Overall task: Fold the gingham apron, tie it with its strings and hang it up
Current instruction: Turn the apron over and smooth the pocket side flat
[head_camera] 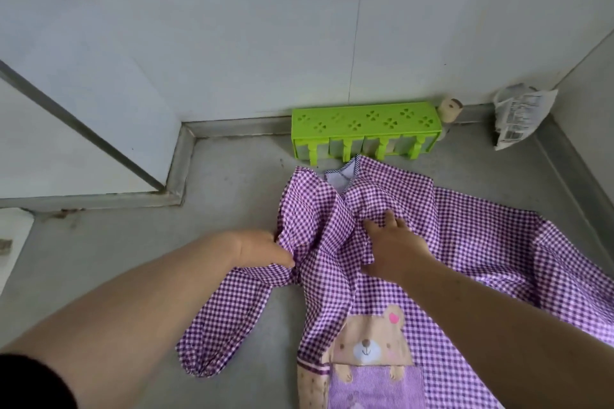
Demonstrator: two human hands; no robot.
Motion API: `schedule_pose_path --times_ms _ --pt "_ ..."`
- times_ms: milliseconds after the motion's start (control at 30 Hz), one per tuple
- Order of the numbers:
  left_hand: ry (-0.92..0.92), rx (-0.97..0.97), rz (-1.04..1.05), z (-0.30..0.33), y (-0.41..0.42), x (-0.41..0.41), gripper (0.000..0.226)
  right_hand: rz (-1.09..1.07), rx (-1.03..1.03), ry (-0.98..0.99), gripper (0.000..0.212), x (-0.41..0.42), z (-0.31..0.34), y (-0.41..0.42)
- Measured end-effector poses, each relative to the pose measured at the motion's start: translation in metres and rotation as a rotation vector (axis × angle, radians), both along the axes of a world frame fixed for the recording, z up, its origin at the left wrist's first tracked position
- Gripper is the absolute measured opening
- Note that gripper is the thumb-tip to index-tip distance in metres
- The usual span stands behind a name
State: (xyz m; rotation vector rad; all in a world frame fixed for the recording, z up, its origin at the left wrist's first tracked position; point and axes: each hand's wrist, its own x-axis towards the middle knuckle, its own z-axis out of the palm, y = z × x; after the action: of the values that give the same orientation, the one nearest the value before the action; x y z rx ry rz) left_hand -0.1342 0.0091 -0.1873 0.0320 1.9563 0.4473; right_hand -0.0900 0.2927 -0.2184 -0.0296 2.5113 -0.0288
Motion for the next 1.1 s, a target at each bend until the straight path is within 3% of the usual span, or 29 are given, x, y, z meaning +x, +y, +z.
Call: schedule_pose_path --times_ms 133,267,333,400,467,533,600,667,767,867,967,1100 --pt "-0.056 -0.162 -0.103 -0.002 -0.025 0.005 0.089 0.003 0.052 -0.012 0.113 -0.007 0.0 -0.006" --pt "-0.147 -0.061 0.196 -0.004 -0.055 0.01 0.059 0.008 0.081 -0.017 0.115 -0.011 -0.002 -0.011" --pt "-0.106 0.117 0.409 -0.001 -0.059 0.014 0.017 0.014 0.096 -0.02 0.116 -0.012 -0.002 -0.012" --pt "-0.006 0.227 0.503 0.002 -0.053 0.022 0.033 0.016 0.106 -0.019 0.116 -0.012 -0.003 -0.014" --pt "0.083 0.229 0.463 -0.003 -0.046 0.03 0.032 0.019 0.115 -0.015 0.117 -0.013 -0.003 -0.016" --pt "0.178 0.145 0.286 -0.018 -0.044 0.035 0.026 0.017 0.117 -0.01 0.116 -0.013 -0.003 -0.019" --pt "0.254 0.007 0.086 -0.019 -0.043 0.04 0.054 0.016 0.117 0.001 0.114 -0.014 -0.002 -0.02" --pt "0.296 -0.009 0.109 -0.021 -0.044 0.044 0.07 0.01 0.124 -0.002 0.114 -0.013 -0.004 -0.021" --pt "0.21 0.091 0.247 -0.026 -0.041 0.052 0.083 0.002 0.142 -0.008 0.115 -0.012 0.0 -0.023" --pt "0.183 0.177 0.259 -0.03 -0.034 0.058 0.07 0.125 0.183 0.077 0.107 -0.008 0.008 -0.033" --pt "0.188 0.164 0.255 -0.031 -0.031 0.059 0.061 0.237 0.085 0.091 0.088 -0.004 0.002 -0.039" --pt "0.18 0.19 0.381 -0.021 -0.039 0.057 0.051 0.212 0.001 0.014 0.09 -0.004 -0.007 -0.037"
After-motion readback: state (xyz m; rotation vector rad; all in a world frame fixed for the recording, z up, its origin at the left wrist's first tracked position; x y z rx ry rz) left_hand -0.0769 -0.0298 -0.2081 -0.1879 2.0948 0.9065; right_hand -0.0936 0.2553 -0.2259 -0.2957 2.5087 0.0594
